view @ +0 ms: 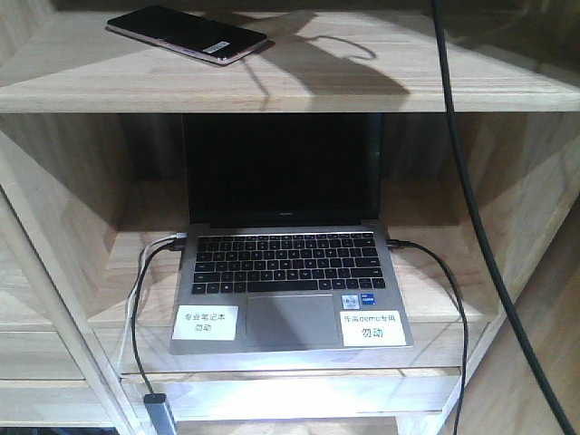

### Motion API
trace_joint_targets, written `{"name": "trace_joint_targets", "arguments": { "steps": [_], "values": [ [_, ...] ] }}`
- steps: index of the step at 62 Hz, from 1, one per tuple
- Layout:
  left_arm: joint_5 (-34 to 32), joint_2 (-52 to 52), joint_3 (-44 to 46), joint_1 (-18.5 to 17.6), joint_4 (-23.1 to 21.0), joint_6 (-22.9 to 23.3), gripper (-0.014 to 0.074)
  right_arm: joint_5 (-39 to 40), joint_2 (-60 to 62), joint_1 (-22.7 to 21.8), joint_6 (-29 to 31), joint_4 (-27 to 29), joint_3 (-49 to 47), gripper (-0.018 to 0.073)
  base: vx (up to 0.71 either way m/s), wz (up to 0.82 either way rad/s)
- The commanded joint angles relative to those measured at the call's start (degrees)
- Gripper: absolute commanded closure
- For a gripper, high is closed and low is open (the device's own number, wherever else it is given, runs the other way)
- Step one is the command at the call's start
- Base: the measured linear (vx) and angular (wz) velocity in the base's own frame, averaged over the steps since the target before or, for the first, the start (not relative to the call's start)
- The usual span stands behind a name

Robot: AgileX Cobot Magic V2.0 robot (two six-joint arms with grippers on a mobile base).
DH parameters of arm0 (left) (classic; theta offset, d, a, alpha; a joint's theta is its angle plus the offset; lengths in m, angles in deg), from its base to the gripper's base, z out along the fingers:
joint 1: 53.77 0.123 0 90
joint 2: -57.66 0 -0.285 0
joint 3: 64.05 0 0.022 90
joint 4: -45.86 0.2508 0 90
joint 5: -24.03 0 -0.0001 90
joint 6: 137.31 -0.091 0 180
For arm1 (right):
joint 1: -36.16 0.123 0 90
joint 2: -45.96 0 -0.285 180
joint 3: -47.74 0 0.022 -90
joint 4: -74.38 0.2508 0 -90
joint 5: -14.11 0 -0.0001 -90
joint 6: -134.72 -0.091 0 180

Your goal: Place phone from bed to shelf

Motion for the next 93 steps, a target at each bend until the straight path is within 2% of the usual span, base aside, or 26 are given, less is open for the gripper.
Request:
{"name": "trace_joint_targets", "arguments": {
  "steps": [1,11,19,28,47,61,78,93],
  "values": [
    [-4.4,0.25,1.44,-0.12,-0.52,0.17,0.0596,8.97,6.91,-0.06,5.8,5.43,7.49,0.0563,0.0,0.0],
    [-4.4,0.25,1.44,-0.12,-0.52,0.17,0.0596,12.97,16.05,-0.06,15.02,13.61,21.92,0.0563,0.0,0.0],
    [-4.4,0.25,1.44,-0.12,-0.52,0.17,0.0596,13.04,24.36,-0.06,19.42,17.14,31.86,0.0563,0.0,0.0],
    [-4.4,0.25,1.44,-0.12,-0.52,0.17,0.0596,15.66,34.88,-0.11,19.71,19.06,44.04,0.0563,0.0,0.0],
    [-4.4,0.25,1.44,-0.12,-0.52,0.17,0.0596,23.64,59.12,-0.16,19.53,19.23,69.89,0.0563,0.0,0.0],
    [-4.4,0.25,1.44,-0.12,-0.52,0.17,0.0596,24.1,77.49,-0.21,17.64,19.43,85.35,0.0563,0.0,0.0],
    [-4.4,0.25,1.44,-0.12,-0.52,0.17,0.0596,24.33,91.75,-0.21,17.61,19.36,95.35,0.0563,0.0,0.0],
    [-4.4,0.25,1.44,-0.12,-0.52,0.17,0.0596,24.44,93.91,-0.21,17.61,19.39,96.14,0.0563,0.0,0.0]
  ]
}}
